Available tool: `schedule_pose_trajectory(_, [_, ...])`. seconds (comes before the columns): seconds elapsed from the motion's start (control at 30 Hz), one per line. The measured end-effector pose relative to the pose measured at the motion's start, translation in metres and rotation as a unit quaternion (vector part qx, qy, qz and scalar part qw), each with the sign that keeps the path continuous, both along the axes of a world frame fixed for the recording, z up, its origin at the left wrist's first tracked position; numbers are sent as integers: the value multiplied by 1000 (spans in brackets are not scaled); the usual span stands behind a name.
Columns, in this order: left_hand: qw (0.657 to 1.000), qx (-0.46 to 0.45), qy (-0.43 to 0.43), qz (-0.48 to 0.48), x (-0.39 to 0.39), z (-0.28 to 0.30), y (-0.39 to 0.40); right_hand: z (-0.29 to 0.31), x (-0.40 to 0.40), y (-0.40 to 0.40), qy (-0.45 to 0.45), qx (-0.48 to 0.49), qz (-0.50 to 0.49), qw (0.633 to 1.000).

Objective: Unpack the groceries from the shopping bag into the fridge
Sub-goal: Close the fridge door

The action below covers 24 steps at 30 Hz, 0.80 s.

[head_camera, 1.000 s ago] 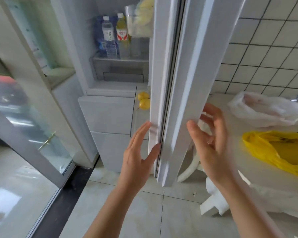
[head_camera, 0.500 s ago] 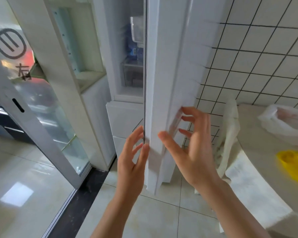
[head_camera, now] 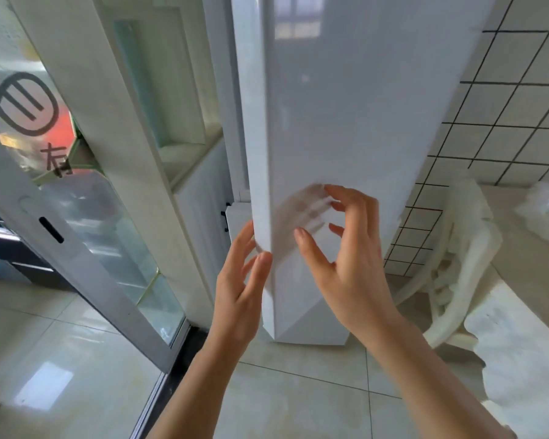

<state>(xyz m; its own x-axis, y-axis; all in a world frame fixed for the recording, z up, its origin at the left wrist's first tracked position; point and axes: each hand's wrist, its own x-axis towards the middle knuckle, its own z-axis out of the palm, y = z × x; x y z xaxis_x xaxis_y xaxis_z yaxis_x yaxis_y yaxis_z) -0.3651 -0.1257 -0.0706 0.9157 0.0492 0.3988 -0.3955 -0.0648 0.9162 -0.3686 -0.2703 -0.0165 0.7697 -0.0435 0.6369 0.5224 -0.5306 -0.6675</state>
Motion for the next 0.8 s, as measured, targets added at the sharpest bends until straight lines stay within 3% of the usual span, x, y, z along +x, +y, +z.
schedule_pose_trajectory(0.2, [999, -37, 4, 30, 42, 3, 26, 0, 43, 16, -32, -100, -32, 994])
schedule_pose_trajectory(0.43, [989, -95, -23, 110, 89, 8, 31, 1, 106, 12, -76, -268, -72, 958])
schedule_pose_trajectory(0.8, [971, -113, -30, 210, 187, 13, 52, -4, 206, 19, -141, -383, -95, 908])
